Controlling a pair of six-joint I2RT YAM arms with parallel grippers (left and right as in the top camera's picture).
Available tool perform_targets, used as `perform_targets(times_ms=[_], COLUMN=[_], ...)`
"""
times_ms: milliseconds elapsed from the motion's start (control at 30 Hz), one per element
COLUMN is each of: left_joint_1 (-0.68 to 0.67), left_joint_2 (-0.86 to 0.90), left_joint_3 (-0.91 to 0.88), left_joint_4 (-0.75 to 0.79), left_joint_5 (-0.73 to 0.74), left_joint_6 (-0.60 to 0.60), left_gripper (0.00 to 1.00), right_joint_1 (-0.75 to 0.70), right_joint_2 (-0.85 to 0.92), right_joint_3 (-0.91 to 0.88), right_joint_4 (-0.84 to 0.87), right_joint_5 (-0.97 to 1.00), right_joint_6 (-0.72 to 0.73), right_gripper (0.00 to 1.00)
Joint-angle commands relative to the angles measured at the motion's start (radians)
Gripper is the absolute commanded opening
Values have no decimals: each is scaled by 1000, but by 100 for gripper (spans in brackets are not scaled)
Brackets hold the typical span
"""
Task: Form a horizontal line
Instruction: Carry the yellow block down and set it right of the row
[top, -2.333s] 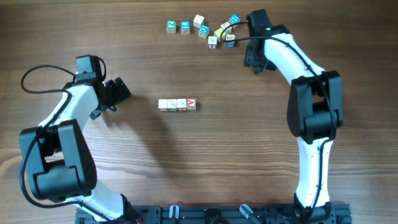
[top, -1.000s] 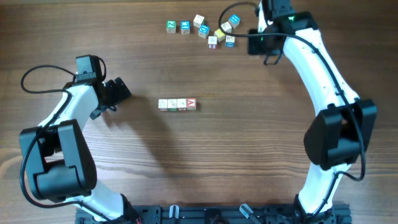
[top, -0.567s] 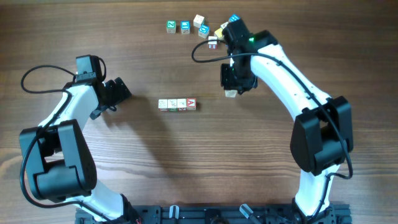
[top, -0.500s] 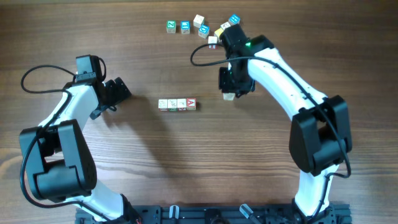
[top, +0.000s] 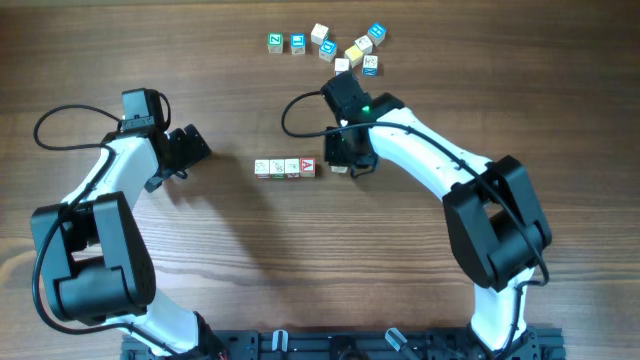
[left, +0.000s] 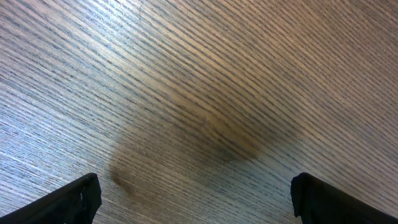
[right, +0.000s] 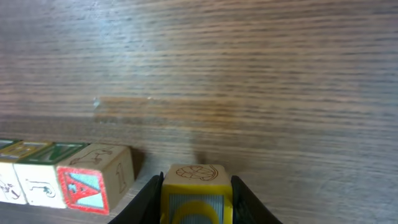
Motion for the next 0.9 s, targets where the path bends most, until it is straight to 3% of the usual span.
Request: perform_targets(times_ms=[0, 133, 600, 867], left_joint_1=[3, 3, 3, 3], left_joint_2=[4, 4, 4, 4], left_joint_3=[-3, -3, -3, -3], left_joint_4=[0, 0, 0, 0], left_joint_5=[-6, -6, -6, -6], left_joint_6=[-6, -6, -6, -6], left_gripper=[100, 100, 100, 100], right_joint_1=[34, 36, 34, -35], right_joint_2=[20, 20, 20, 20], right_joint_3=[-3, -3, -3, -3], right_joint_4=[5, 5, 23, 81], right_joint_5=[76, 82, 138, 187], right_joint_6=[42, 52, 53, 105], right_gripper=[29, 30, 48, 48])
